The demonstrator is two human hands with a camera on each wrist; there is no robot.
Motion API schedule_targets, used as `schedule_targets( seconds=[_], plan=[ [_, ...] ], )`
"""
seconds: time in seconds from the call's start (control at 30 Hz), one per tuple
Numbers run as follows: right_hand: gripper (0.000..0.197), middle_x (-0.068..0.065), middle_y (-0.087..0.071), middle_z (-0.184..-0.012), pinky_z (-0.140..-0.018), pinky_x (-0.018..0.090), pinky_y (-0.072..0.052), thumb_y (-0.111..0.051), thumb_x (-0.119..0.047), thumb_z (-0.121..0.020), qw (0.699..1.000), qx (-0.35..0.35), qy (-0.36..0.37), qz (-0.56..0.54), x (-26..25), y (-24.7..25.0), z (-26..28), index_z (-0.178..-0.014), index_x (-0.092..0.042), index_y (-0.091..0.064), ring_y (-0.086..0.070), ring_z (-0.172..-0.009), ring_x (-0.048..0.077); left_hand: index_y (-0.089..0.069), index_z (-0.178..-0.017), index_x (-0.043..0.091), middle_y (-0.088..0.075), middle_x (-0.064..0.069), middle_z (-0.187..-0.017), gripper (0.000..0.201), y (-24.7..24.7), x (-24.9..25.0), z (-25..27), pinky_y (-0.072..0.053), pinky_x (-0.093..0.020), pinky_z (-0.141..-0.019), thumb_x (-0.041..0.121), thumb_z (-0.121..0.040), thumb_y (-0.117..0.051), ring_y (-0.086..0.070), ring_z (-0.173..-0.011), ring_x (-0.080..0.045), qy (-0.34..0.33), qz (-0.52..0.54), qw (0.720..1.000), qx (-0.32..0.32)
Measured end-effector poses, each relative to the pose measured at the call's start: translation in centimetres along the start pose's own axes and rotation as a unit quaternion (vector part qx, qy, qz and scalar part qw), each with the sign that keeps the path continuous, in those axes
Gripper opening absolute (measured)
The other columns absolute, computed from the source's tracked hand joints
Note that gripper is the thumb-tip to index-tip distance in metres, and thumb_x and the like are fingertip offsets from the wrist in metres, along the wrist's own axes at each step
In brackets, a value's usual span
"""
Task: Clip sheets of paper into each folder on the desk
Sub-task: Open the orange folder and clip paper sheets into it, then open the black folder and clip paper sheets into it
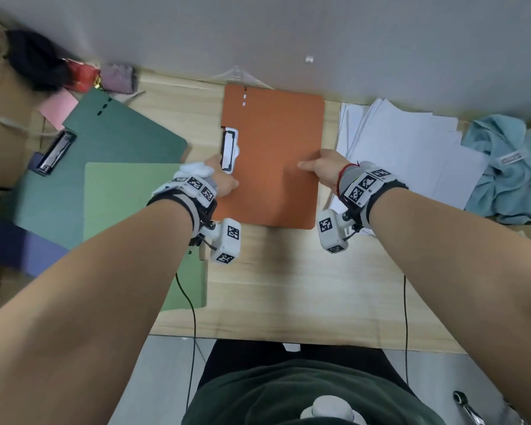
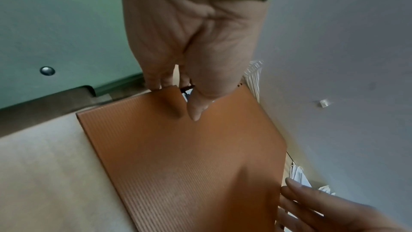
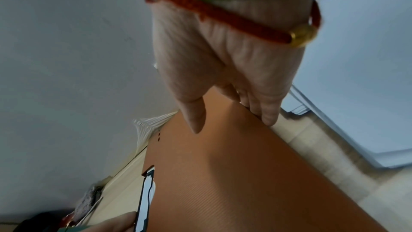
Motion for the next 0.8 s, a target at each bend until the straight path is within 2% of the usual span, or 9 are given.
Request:
schedule_targets(
  seconds=[0.17,0.3,0.4,0.47,0.53,0.6,0.63,0.7,0.8],
  plan=[
    [0.095,0.004,-0.049,-0.146,-0.111,0.044,-0.040,-0.072,-0.047,-0.073,0.999,0.011,-0.012,0.036,-1.1,-0.3,0.7,-0.151,-0.010,-0.033,-0.049,-0.133,0.025,-0.034,-0.150,0.018,-0.054,-0.010,-0.142,0.068,0.2,-0.2,-0.2,-0.046,-0.043,-0.104,0.019,-0.091,-0.068,-0.056,-0.123,-0.032,0.005,0.052,0.999,0.005],
    [0.092,0.012,-0.045,-0.148,-0.110,0.044,-0.041,-0.070,-0.053,-0.074,0.994,0.037,-0.031,0.103,-1.8,-0.9,1.0,-0.149,-0.011,-0.037,-0.048,-0.132,0.031,-0.037,-0.149,0.014,-0.054,-0.013,-0.142,0.062,0.3,-0.8,0.1,-0.048,-0.042,-0.103,0.016,-0.093,-0.065,-0.057,-0.122,-0.033,0.001,0.064,0.998,-0.006],
    [0.073,0.014,-0.034,-0.149,-0.107,0.040,-0.041,-0.069,-0.041,-0.085,0.986,0.090,-0.004,0.142,-3.7,-1.8,2.4,-0.146,-0.012,-0.040,-0.047,-0.129,0.034,-0.046,-0.143,0.012,-0.058,-0.013,-0.135,0.053,1.1,-1.9,0.3,-0.048,-0.031,-0.090,0.010,-0.093,-0.062,-0.061,-0.111,-0.029,0.004,0.116,0.992,0.045],
    [0.057,0.010,-0.046,-0.140,-0.101,0.039,-0.047,-0.071,-0.033,-0.085,0.990,0.100,0.043,0.093,-5.0,-2.9,3.3,-0.136,-0.016,-0.051,-0.055,-0.121,0.030,-0.052,-0.138,0.014,-0.058,-0.008,-0.136,0.052,2.1,-2.9,0.5,-0.046,-0.026,-0.087,0.004,-0.088,-0.063,-0.061,-0.112,-0.024,0.015,0.153,0.983,0.096],
    [0.025,0.006,-0.065,-0.116,-0.093,0.040,-0.055,-0.069,-0.028,-0.086,0.995,0.030,0.067,0.069,-6.5,-5.9,4.5,-0.109,-0.022,-0.063,-0.067,-0.102,0.025,-0.058,-0.132,0.017,-0.058,-0.006,-0.136,0.051,3.2,-5.2,1.0,-0.049,-0.030,-0.093,-0.002,-0.084,-0.060,-0.060,-0.117,-0.025,0.046,0.149,0.979,0.135],
    [0.003,0.005,-0.070,-0.101,-0.083,0.034,-0.058,-0.066,-0.024,-0.091,0.992,-0.074,0.070,0.073,-7.2,-9.1,5.8,-0.089,-0.022,-0.064,-0.068,-0.083,0.018,-0.058,-0.130,0.023,-0.055,-0.007,-0.135,0.052,3.8,-7.2,1.4,-0.050,-0.037,-0.095,0.001,-0.083,-0.057,-0.059,-0.117,-0.027,0.098,0.123,0.973,0.168],
    [0.006,0.005,-0.070,-0.099,-0.078,0.031,-0.057,-0.064,-0.022,-0.094,0.987,-0.120,0.068,0.076,-7.5,-11.1,6.5,-0.088,-0.021,-0.064,-0.066,-0.079,0.015,-0.055,-0.132,0.025,-0.051,-0.008,-0.136,0.052,4.0,-8.5,1.9,-0.048,-0.040,-0.098,0.004,-0.085,-0.057,-0.055,-0.119,-0.028,0.134,0.111,0.967,0.183],
    [0.006,0.006,-0.068,-0.101,-0.079,0.030,-0.057,-0.063,-0.021,-0.095,0.979,-0.174,0.052,0.091,-7.5,-14.7,7.6,-0.096,-0.015,-0.064,-0.064,-0.082,0.015,-0.049,-0.135,0.023,-0.044,-0.010,-0.138,0.054,3.9,-11.3,3.0,-0.043,-0.040,-0.102,0.008,-0.085,-0.061,-0.047,-0.124,-0.030,0.208,0.087,0.953,0.202],
    [0.027,0.009,-0.065,-0.100,-0.078,0.030,-0.055,-0.064,-0.020,-0.094,0.976,-0.194,0.024,0.091,-6.5,-18.2,8.2,-0.115,-0.004,-0.061,-0.062,-0.085,0.019,-0.043,-0.136,0.014,-0.039,-0.019,-0.142,0.063,3.1,-15.0,4.5,-0.040,-0.042,-0.104,0.022,-0.081,-0.072,-0.046,-0.126,-0.036,0.258,0.069,0.944,0.193]
  ],
)
Point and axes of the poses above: each hand's wrist, its own z-axis away from the middle knuckle, its own y-axis out of the back of the hand, x = y × z, the point moved 1 cm from there along -z, towards the middle knuckle
